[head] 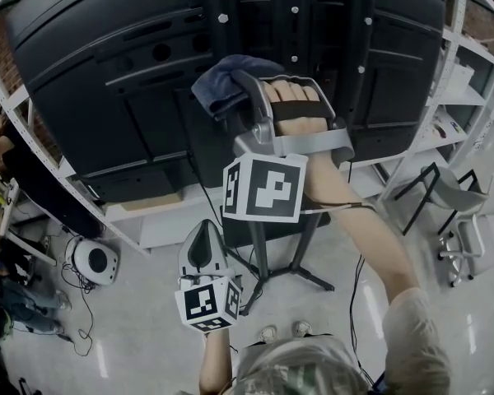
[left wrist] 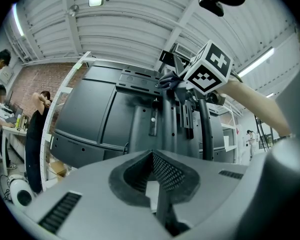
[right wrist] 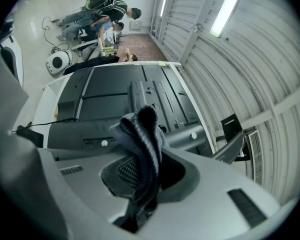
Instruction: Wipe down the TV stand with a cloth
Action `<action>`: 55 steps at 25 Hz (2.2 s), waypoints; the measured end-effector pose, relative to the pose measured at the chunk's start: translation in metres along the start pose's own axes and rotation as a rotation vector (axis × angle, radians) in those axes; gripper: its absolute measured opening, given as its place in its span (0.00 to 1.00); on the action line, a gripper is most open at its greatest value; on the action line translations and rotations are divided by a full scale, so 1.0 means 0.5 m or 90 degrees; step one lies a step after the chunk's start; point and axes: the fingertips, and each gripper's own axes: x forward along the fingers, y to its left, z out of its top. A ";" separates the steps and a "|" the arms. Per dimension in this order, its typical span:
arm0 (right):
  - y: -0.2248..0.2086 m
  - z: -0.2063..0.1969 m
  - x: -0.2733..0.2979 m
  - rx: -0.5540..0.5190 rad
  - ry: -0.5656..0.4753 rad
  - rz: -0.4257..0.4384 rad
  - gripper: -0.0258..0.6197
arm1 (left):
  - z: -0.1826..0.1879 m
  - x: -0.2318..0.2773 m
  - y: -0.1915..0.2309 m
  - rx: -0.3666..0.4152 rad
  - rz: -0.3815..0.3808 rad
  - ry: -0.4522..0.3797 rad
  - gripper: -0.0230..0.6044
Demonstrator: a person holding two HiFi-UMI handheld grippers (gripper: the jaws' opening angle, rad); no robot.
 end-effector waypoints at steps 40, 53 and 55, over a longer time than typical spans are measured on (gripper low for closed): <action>0.217 -0.040 -0.053 0.034 0.014 0.121 0.13 | -0.036 0.004 0.001 -0.004 -0.001 0.032 0.06; 0.328 -0.065 -0.082 0.048 0.033 0.181 0.13 | -0.054 -0.001 0.005 -0.009 0.002 0.044 0.06; 0.344 -0.068 -0.086 0.050 0.036 0.191 0.13 | -0.056 -0.002 0.005 -0.009 0.001 0.044 0.06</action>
